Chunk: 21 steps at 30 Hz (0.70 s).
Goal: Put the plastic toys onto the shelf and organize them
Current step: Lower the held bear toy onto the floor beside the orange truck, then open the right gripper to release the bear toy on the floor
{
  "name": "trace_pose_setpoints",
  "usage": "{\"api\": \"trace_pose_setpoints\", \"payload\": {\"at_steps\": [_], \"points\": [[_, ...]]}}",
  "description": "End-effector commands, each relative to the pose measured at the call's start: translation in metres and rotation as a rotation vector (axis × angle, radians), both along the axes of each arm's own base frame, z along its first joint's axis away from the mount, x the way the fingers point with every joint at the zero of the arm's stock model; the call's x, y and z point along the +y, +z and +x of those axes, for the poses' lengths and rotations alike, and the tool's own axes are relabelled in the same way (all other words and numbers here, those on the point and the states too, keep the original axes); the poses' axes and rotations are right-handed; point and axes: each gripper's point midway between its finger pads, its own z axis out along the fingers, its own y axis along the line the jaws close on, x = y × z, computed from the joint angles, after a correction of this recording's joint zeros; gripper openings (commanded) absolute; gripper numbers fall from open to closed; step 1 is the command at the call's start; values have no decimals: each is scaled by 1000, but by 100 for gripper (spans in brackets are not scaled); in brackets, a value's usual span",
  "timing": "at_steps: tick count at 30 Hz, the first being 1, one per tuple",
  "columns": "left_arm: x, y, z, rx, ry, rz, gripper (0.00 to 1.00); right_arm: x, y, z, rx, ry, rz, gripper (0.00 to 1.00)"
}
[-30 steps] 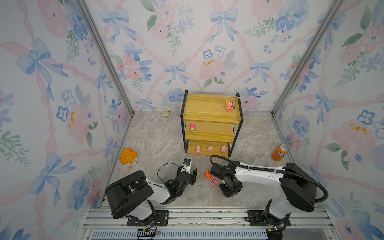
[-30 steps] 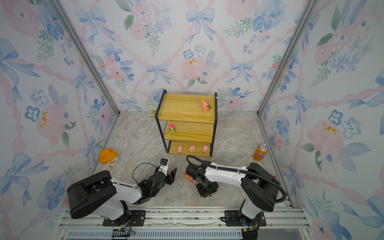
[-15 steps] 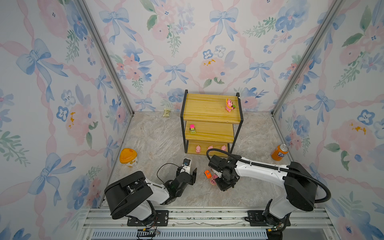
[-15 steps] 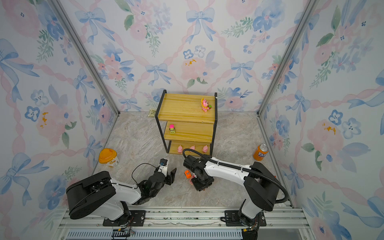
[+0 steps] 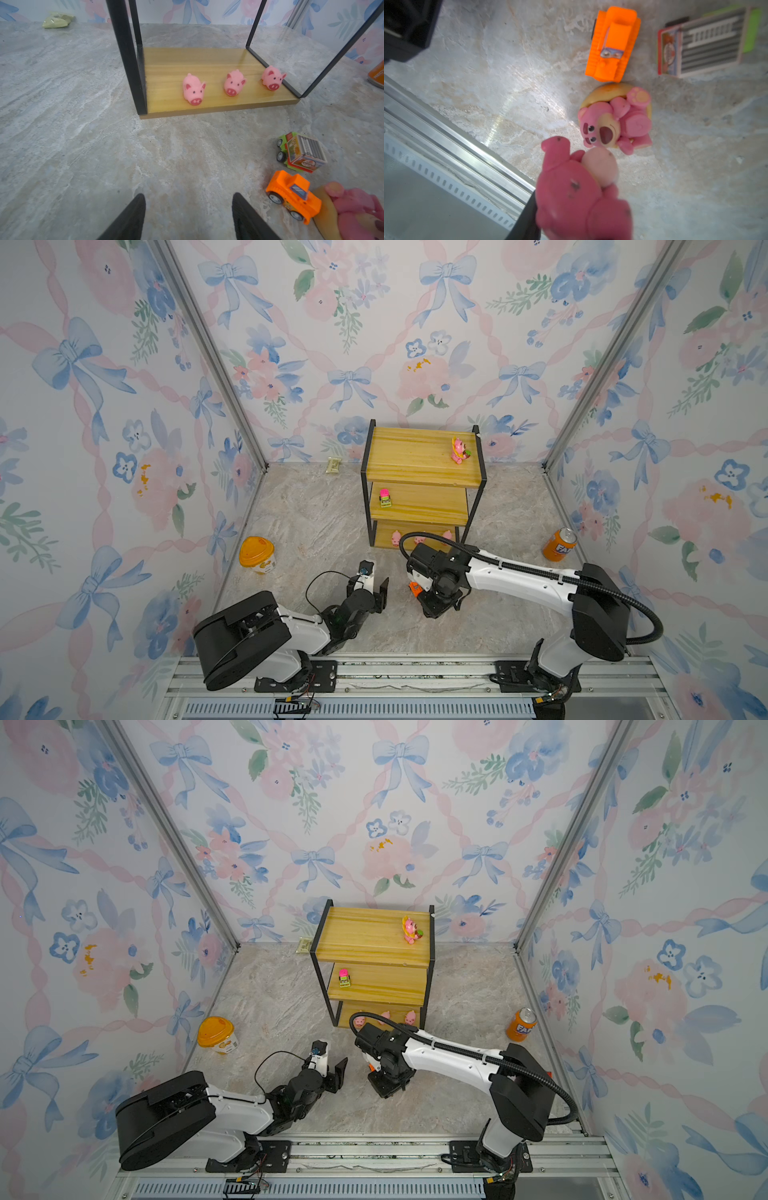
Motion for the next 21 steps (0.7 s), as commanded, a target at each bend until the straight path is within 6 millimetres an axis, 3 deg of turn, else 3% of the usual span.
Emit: {"api": "trace_pose_setpoints", "payload": {"at_steps": [1, 9, 12, 21], "points": [[7, -1, -2, 1, 24, -4, 67, 17, -7, 0, 20, 71, -2, 21], [15, -7, -5, 15, 54, 3, 67, 39, -28, 11, 34, 127, -16, 24], [18, -9, -7, 20, 66, -1, 67, 43, -30, 13, 32, 136, -17, 31], [17, -10, -6, 23, 68, 8, 67, 38, -25, 17, -25, 126, -17, 64]]}}
